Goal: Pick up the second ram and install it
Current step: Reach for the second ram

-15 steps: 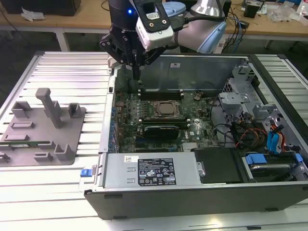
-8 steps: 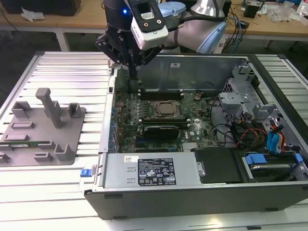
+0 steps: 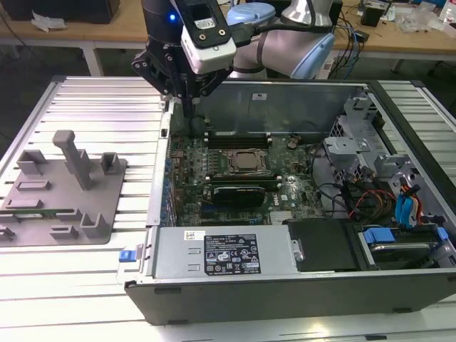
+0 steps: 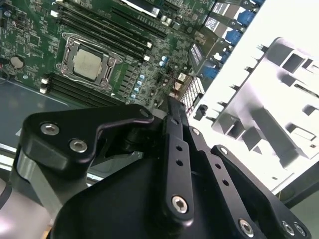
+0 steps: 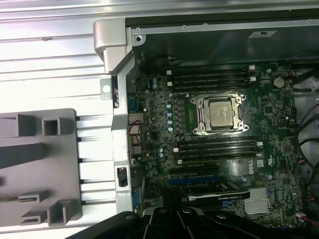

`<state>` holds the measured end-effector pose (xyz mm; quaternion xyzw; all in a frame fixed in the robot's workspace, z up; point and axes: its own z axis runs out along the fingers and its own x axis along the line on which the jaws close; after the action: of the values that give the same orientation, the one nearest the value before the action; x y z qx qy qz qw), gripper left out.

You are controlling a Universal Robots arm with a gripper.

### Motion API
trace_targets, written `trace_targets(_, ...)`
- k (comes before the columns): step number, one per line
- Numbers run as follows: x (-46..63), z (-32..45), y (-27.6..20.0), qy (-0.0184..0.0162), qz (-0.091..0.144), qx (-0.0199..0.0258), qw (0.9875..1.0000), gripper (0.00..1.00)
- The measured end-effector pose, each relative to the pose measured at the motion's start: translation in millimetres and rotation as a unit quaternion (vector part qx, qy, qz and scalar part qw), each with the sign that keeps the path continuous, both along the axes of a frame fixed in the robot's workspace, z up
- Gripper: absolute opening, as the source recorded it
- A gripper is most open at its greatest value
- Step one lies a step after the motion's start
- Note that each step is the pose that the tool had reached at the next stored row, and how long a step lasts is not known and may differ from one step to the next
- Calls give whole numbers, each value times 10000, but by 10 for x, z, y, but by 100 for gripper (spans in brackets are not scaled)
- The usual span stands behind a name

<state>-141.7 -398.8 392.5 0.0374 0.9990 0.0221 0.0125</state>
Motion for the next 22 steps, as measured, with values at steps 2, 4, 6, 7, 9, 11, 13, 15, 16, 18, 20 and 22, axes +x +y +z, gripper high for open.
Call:
trace_targets(2, -20, -1, 0, 0, 0, 0, 10000, 8)
trace_targets(4, -27, -1, 0, 0, 0, -1, 10000, 8)
trace_targets(6, -57, -2, -1, 0, 0, -1, 10000, 8)
trace_targets(7, -65, -3, 0, 0, 0, 0, 10000, 8)
trace_targets(9, -83, -5, 0, 0, 1, 0, 10000, 8)
trace_targets(11, -112, -7, -1, 1, 0, -1, 10000, 8)
trace_targets(13, -151, -9, 0, 0, 0, -1, 10000, 8)
trace_targets(15, -176, -10, 0, 0, 0, -1, 10000, 8)
trace_targets(16, -193, -10, 0, 1, 0, -1, 10000, 8)
trace_targets(18, -242, -11, 0, 0, 0, -1, 10000, 8)
trace_targets(20, -305, -12, 0, 0, 0, -1, 10000, 8)
trace_targets(22, -413, -14, 0, 0, 0, -1, 10000, 8)
